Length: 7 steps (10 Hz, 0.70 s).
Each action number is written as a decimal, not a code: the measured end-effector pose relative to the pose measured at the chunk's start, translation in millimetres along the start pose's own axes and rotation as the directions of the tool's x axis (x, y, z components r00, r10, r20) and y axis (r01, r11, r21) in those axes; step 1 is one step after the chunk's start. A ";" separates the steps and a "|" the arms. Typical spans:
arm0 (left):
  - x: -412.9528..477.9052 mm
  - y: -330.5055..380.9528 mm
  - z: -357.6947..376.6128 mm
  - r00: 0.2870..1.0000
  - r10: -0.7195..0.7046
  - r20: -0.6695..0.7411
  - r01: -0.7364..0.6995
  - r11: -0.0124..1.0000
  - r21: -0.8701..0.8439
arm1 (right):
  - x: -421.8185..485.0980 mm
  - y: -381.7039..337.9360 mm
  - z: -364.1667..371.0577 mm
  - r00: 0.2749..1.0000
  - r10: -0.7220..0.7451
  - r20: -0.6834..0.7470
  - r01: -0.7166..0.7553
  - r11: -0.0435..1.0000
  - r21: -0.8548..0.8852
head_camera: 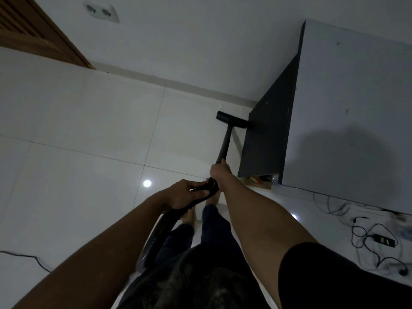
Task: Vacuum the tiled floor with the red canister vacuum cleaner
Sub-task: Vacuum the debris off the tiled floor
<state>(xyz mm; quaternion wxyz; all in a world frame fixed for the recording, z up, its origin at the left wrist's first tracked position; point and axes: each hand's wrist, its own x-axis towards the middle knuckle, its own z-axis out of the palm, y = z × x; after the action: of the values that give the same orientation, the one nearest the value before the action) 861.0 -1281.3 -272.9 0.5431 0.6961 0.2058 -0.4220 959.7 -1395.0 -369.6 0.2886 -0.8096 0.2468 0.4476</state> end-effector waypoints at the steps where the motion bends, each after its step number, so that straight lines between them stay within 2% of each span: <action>1: -1.5 -1.6 -7.3 0.999 -0.025 0.025 0.026 0.999 -0.027 | -11.1 -16.4 -9.0 0.999 0.034 0.017 -0.037 0.990 0.137; 2: -8.3 -12.9 -16.9 0.991 -0.096 0.090 0.105 0.989 -0.100 | -18.8 -12.6 1.8 0.993 -0.027 0.118 0.036 0.997 -0.070; 3: -7.0 -20.2 -23.0 0.984 -0.133 0.116 0.149 0.979 -0.136 | -21.5 -10.2 9.5 0.984 -0.085 0.158 0.096 0.993 -0.065; 5: 3.2 -14.2 -17.9 0.992 -0.113 0.051 0.121 0.973 -0.197 | -13.2 -35.1 -0.1 0.995 -0.011 0.102 0.010 1.000 0.008; 6: 15.2 -4.0 -22.9 0.996 -0.087 0.003 0.086 0.974 -0.209 | 5.2 -43.8 -6.6 0.986 -0.083 0.145 0.059 0.984 0.166; 7: 26.8 2.6 -26.3 0.997 -0.071 -0.030 0.062 0.970 -0.236 | 13.1 -49.9 -16.6 0.984 -0.141 0.105 0.112 0.963 0.246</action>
<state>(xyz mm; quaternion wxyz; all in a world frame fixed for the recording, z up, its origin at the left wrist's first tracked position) 887.4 -1262.3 -291.8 0.6030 0.6277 0.2877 -0.3995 1008.5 -1372.7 -361.5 0.4267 -0.7543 0.2286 0.4435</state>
